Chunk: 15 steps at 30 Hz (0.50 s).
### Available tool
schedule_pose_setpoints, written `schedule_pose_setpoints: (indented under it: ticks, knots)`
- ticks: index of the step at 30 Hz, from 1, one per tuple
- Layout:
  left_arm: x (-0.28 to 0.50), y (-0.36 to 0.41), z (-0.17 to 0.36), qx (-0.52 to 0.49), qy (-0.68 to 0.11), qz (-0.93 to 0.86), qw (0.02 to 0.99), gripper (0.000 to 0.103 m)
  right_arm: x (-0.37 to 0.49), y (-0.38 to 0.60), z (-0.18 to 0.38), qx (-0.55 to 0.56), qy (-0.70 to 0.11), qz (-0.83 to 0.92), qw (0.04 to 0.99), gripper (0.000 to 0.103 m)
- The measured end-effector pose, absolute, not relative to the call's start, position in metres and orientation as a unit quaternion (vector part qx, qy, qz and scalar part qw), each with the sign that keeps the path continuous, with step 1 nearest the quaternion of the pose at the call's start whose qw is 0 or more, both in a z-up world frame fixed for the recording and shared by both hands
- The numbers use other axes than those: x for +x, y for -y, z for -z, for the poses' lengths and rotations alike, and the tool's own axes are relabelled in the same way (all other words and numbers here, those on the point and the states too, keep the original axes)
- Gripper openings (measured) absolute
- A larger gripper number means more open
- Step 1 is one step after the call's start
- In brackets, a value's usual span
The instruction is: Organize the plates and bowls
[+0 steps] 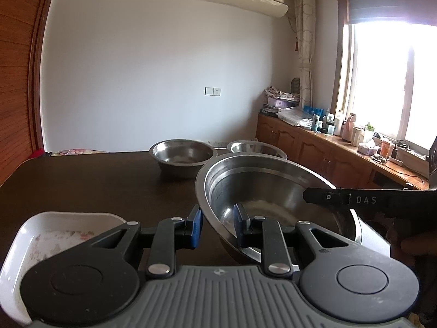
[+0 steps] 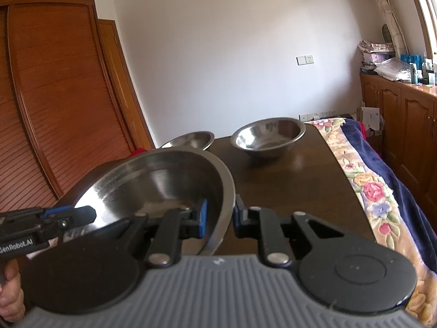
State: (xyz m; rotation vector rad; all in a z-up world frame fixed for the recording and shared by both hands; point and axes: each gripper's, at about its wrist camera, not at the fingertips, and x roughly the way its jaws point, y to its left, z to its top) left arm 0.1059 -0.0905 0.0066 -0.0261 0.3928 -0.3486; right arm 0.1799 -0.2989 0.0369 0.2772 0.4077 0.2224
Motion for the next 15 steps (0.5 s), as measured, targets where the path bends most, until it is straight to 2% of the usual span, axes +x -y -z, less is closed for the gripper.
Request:
schedule_pose_setpoints:
  ticks: [15]
  knots:
    - [0.107, 0.083, 0.006, -0.013, -0.207, 0.155, 0.966, 0.053, 0.178, 0.281, -0.024, 0.13, -0.208, -0.118, 0.962, 0.021]
